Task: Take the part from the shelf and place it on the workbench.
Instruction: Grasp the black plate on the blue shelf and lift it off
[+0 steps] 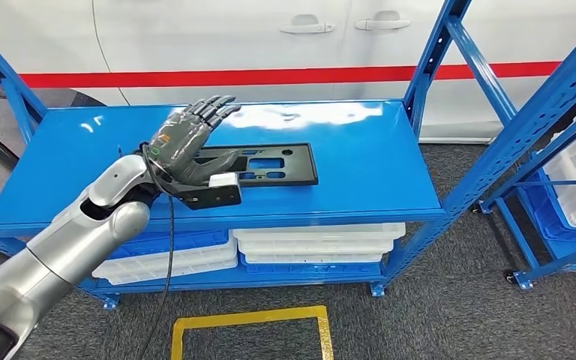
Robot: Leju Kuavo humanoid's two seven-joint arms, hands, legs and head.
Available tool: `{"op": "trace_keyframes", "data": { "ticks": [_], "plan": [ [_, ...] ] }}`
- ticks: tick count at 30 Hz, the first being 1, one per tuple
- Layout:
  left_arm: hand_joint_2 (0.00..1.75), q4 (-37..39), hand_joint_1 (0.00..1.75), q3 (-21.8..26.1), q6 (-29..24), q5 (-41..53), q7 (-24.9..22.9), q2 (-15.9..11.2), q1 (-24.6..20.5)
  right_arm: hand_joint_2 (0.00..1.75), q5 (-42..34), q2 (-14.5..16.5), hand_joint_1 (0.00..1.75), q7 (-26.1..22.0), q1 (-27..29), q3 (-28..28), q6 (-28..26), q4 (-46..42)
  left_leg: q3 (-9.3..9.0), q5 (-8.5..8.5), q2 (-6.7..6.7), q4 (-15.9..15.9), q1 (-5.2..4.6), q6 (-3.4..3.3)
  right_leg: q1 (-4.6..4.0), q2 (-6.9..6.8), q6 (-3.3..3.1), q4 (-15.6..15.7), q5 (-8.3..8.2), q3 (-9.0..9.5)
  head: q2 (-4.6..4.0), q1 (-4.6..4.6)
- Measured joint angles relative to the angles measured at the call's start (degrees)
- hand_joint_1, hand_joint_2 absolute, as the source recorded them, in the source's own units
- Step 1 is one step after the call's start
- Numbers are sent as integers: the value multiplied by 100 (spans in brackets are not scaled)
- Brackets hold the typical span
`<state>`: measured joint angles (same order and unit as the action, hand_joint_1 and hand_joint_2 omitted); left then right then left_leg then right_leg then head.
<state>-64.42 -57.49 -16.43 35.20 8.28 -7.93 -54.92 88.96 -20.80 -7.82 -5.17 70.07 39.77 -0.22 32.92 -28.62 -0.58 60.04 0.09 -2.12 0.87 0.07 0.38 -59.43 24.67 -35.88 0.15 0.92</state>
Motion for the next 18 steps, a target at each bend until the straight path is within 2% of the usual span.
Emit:
{"op": "trace_keyframes", "data": {
  "ticks": [1,3,4,5,6,8,9,10,11,14,18],
  "plan": [
    [0,-9,0,-2,13,-18,1,3,3,0,0,-4,0,-1,-2,-4,1,0,119,-155,5,259,-2,55,-1,-6,-45,46,28,36,0,-1],
    [87,-24,0,-4,70,-72,9,4,21,0,0,-8,0,-8,-3,-8,4,0,523,-542,20,1077,7,141,24,-21,-121,107,53,93,0,-2],
    [131,-24,0,-9,119,-114,14,1,39,0,0,-8,0,-12,-2,-9,8,0,695,-612,21,1372,9,150,23,-22,-129,99,64,97,0,-2],
    [175,-24,0,-17,174,-168,19,-3,56,0,0,-8,0,-19,3,-9,13,0,783,-571,22,1483,10,154,23,-20,-131,90,77,103,0,-2],
    [175,-24,0,-27,225,-226,22,-8,69,0,0,-8,0,-24,8,-9,18,0,759,-417,23,1360,10,147,22,-17,-128,79,92,113,0,-2],
    [175,-24,0,-44,299,-329,26,-18,83,0,0,-7,0,-39,25,-9,24,1,460,26,30,627,4,96,19,-8,-106,58,129,143,0,-2],
    [175,-23,0,-51,330,-360,17,-21,85,0,0,-5,0,-47,33,-9,25,2,300,172,35,265,-7,67,6,-6,-87,44,145,147,0,-2],
    [175,-21,0,-61,370,-380,-8,-23,92,0,0,-6,0,-55,42,-9,26,4,195,249,37,21,-15,42,-6,-7,-64,36,152,142,0,-1],
    [175,-16,0,-75,425,-402,-45,-23,108,0,0,-7,0,-61,50,-9,27,5,151,260,36,-92,-22,36,-16,-6,-64,30,156,131,0,-1],
    [175,86,0,-122,655,-512,-136,-22,165,0,0,-13,0,-69,62,-9,34,7,142,275,20,-141,-34,48,-15,-9,-87,37,150,126,0,0],
    [175,359,0,-191,795,-605,-69,-21,198,0,0,-26,0,-68,69,-9,85,7,142,271,19,-140,-41,24,-12,-8,-53,80,129,147,0,0]
  ]
}}
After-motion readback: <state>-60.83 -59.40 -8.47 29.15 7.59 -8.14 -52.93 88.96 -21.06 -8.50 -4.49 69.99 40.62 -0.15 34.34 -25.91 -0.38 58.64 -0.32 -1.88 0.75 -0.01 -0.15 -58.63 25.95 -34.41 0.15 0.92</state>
